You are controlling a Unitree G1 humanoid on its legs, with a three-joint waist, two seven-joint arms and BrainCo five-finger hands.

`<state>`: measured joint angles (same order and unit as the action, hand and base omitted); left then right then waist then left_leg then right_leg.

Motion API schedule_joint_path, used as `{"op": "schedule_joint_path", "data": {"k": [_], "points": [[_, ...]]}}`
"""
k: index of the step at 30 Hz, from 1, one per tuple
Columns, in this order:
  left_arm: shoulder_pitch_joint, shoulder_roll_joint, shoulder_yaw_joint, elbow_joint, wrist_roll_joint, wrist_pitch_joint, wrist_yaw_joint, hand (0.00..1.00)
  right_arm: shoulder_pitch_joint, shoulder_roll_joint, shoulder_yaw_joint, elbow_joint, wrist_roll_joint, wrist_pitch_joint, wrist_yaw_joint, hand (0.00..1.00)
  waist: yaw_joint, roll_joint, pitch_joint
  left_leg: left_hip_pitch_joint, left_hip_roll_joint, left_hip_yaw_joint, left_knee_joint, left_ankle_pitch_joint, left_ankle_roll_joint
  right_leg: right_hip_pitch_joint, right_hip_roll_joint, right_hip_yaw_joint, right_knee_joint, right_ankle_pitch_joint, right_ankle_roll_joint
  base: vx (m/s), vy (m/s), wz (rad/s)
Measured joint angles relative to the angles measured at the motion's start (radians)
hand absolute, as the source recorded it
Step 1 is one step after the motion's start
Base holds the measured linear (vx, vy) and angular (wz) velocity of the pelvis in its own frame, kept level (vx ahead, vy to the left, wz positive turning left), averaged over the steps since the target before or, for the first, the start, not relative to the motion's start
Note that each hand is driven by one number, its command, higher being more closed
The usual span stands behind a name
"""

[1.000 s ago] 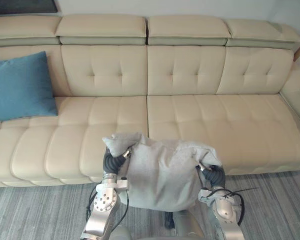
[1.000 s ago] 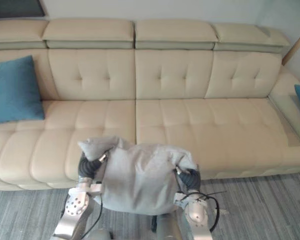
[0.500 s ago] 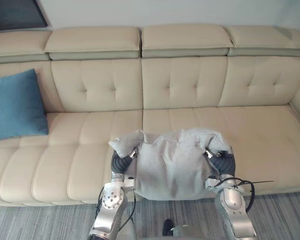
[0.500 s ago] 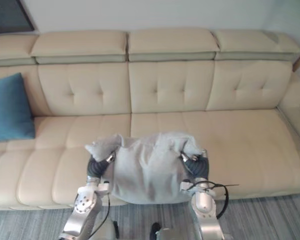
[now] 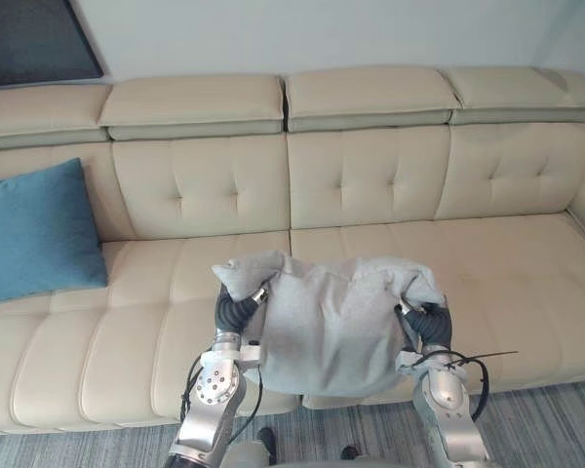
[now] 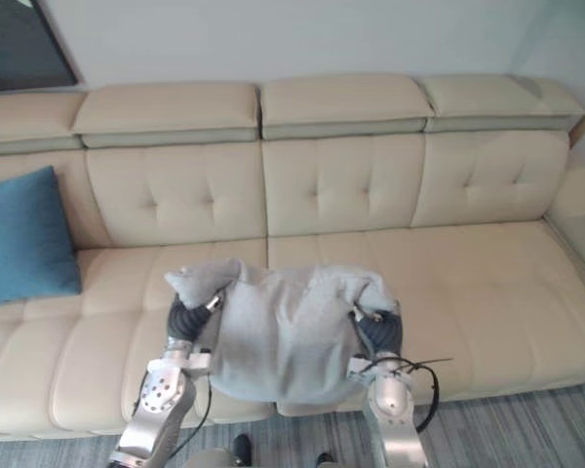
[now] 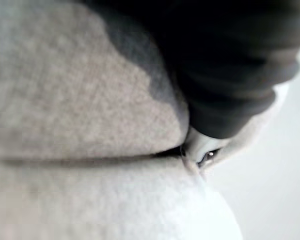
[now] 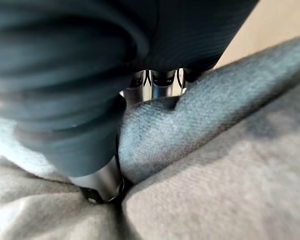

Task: Pick up cushions and gather them together orderly.

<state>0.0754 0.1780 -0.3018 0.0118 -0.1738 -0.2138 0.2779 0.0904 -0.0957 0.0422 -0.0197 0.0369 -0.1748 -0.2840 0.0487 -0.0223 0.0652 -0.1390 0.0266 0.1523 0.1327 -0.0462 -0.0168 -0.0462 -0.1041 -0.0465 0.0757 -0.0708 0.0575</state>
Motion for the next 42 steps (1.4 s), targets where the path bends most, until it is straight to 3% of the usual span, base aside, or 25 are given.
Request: {"op": "schedule_joint_path", "data": {"k": [6, 11, 20, 27, 28, 29, 30, 36, 42], "points": [[-0.167, 0.037, -0.001, 0.000, 0.020, 0.006, 0.076, 1.00, -0.256, -0.043, 0.004, 0.110, -0.055, 0.007, -0.077, 1.00, 0.005, -0.003, 0.003, -0.040, -0.004, -0.001, -0.083, 0.067, 0.003, -0.062, 0.008, -0.001, -0.032, 0.040, -0.006, -0.03, -0.009, 0.01], [-0.428, 0.049, 0.030, 0.076, 0.038, 0.006, 0.174, 1.00, -0.522, -0.072, 0.008, 0.236, -0.081, 0.029, -0.160, 1.00, 0.015, 0.002, 0.048, -0.138, 0.012, -0.015, -0.096, 0.117, 0.003, -0.157, 0.023, -0.013, -0.035, 0.077, -0.015, -0.10, -0.015, 0.06], [-0.907, 0.123, 0.091, 0.341, 0.038, 0.001, 0.273, 1.00, -0.990, -0.133, -0.041, 0.438, -0.116, 0.045, -0.298, 1.00, 0.012, 0.025, 0.178, -0.275, 0.019, -0.027, -0.171, 0.224, 0.003, -0.356, 0.031, -0.024, 0.026, 0.106, -0.014, -0.10, -0.006, 0.02], [-1.129, 0.154, 0.121, 0.559, 0.038, 0.000, 0.287, 1.00, -1.246, -0.153, -0.079, 0.671, -0.103, 0.049, -0.317, 1.00, 0.006, 0.045, 0.294, -0.357, 0.016, -0.027, -0.206, 0.273, 0.000, -0.454, 0.033, -0.023, 0.023, 0.133, -0.013, -0.01, 0.005, -0.03], [-1.163, 0.161, 0.124, 0.586, 0.038, 0.001, 0.287, 0.00, -1.287, -0.155, -0.079, 0.697, -0.097, 0.050, -0.324, 1.00, 0.005, 0.047, 0.325, -0.363, 0.016, -0.028, -0.218, 0.282, -0.004, -0.468, 0.034, -0.020, 0.023, 0.136, -0.014, 0.01, -0.001, -0.04], [-1.171, 0.161, 0.128, 0.591, 0.038, 0.001, 0.287, 0.00, -1.300, -0.155, -0.080, 0.704, -0.096, 0.050, -0.326, 1.00, 0.005, 0.049, 0.331, -0.369, 0.016, -0.029, -0.219, 0.283, -0.004, -0.474, 0.035, -0.021, 0.023, 0.136, -0.013, 0.02, -0.004, -0.05], [-1.205, 0.162, 0.134, 0.604, 0.040, 0.001, 0.289, 0.00, -1.333, -0.162, -0.081, 0.715, -0.096, 0.050, -0.343, 0.00, 0.006, 0.051, 0.349, -0.394, 0.016, -0.030, -0.221, 0.290, -0.012, -0.500, 0.036, -0.021, 0.023, 0.140, -0.016, 0.00, 0.000, 0.00], [-1.326, 0.167, 0.168, 0.669, 0.056, -0.009, 0.311, 0.00, -1.433, -0.182, -0.118, 0.724, -0.078, 0.049, -0.395, 0.00, 0.012, 0.055, 0.359, -0.452, 0.026, -0.056, -0.234, 0.310, -0.035, -0.561, 0.041, -0.022, 0.023, 0.143, -0.020, 0.03, -0.013, 0.00], [-1.372, 0.195, 0.198, 0.714, 0.048, -0.010, 0.303, 0.00, -1.467, -0.233, -0.116, 0.743, 0.008, 0.046, -0.376, 0.00, 0.013, 0.055, 0.359, -0.475, 0.040, -0.053, -0.234, 0.310, -0.035, -0.584, 0.047, -0.030, 0.023, 0.147, -0.026, 0.05, 0.005, -0.02]]}}
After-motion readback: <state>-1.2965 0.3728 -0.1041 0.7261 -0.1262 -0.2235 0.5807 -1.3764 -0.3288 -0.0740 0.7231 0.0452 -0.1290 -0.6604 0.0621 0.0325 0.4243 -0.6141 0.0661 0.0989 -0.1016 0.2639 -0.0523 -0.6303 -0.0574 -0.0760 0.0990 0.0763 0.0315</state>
